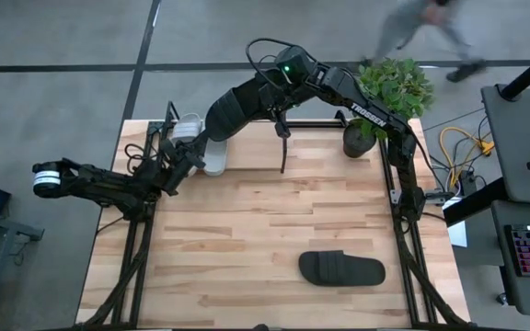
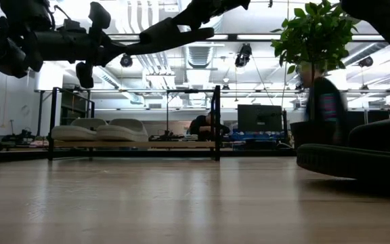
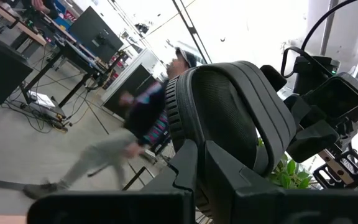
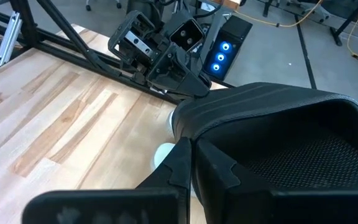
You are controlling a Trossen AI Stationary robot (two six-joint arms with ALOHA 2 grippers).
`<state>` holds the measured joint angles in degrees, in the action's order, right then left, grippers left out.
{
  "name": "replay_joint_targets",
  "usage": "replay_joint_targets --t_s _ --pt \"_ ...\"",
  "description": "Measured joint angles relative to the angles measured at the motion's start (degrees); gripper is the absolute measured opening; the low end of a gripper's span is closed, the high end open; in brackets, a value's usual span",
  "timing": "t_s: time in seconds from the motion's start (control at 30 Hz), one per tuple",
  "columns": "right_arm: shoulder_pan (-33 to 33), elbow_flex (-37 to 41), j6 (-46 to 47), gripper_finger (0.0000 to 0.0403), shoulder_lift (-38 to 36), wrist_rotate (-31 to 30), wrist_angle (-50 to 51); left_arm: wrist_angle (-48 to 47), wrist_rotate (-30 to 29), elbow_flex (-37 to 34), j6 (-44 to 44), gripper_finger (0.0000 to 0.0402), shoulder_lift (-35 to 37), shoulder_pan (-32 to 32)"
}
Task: Pick and place slides into the shelf
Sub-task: Put the top black slides on the shelf
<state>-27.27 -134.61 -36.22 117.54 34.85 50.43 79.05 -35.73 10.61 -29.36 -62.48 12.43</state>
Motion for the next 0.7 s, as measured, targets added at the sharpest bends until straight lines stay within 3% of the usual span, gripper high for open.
replay_joint_targets --t_s 0.7 --pt "-0.13 0.04 0.78 0.0033 0.04 -0.46 -0.07 0.37 0.0 0.0 0.33 0.0 0.02 0.0"
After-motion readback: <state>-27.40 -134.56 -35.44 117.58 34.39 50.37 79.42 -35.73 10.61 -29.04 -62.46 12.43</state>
